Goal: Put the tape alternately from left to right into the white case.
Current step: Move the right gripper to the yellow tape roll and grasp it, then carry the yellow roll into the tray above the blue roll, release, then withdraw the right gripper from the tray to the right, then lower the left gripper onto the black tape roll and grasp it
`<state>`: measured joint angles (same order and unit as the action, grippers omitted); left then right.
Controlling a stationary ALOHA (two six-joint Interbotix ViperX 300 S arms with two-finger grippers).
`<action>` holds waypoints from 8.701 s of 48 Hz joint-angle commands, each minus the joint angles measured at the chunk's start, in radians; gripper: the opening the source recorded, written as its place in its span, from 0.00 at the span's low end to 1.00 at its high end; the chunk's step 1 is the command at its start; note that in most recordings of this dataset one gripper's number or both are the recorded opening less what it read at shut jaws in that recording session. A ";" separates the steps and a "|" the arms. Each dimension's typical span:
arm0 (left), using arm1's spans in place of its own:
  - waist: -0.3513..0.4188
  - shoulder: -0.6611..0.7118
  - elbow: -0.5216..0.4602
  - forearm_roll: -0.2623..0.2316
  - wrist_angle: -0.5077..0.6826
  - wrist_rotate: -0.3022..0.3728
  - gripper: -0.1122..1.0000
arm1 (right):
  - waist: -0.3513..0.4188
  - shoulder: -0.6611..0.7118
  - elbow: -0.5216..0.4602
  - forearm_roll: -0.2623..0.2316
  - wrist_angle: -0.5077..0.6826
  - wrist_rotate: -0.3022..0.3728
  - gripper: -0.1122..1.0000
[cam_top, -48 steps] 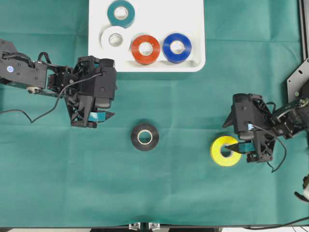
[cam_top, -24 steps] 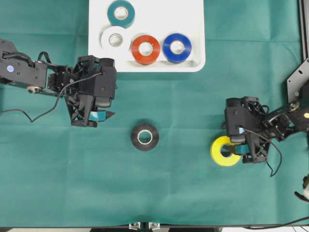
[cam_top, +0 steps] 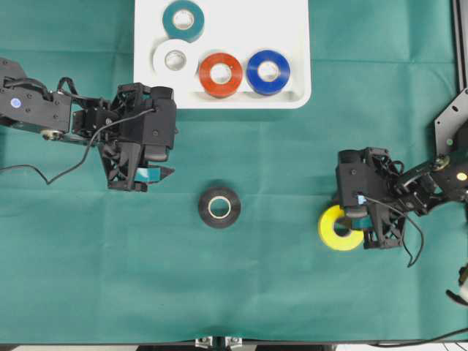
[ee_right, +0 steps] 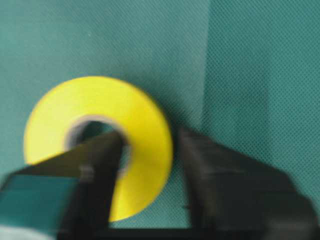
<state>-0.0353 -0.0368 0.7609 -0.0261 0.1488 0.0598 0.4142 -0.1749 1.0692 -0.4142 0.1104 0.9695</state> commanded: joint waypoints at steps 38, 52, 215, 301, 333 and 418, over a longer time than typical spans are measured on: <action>0.003 -0.020 -0.006 -0.002 -0.008 0.002 0.69 | 0.002 -0.218 -0.020 0.002 0.021 0.002 0.34; 0.002 -0.020 -0.006 0.000 -0.008 0.002 0.69 | 0.002 -0.241 -0.021 0.003 0.060 0.003 0.34; 0.000 -0.021 0.008 -0.002 -0.008 0.000 0.69 | -0.902 0.212 -0.396 -0.522 0.009 -0.028 0.50; -0.005 -0.021 -0.005 -0.003 -0.008 -0.002 0.69 | -0.517 -0.146 -0.087 -0.517 -0.196 -0.017 0.80; -0.121 0.032 -0.110 -0.003 -0.006 -0.296 0.69 | -0.515 -0.146 -0.055 -0.517 -0.201 -0.018 0.80; -0.140 0.339 -0.416 0.003 0.236 -0.572 0.69 | -0.476 -0.146 -0.031 -0.517 -0.201 -0.018 0.79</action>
<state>-0.1749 0.3114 0.3605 -0.0261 0.3743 -0.5154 -0.0660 -0.3068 1.0462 -0.9311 -0.0844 0.9511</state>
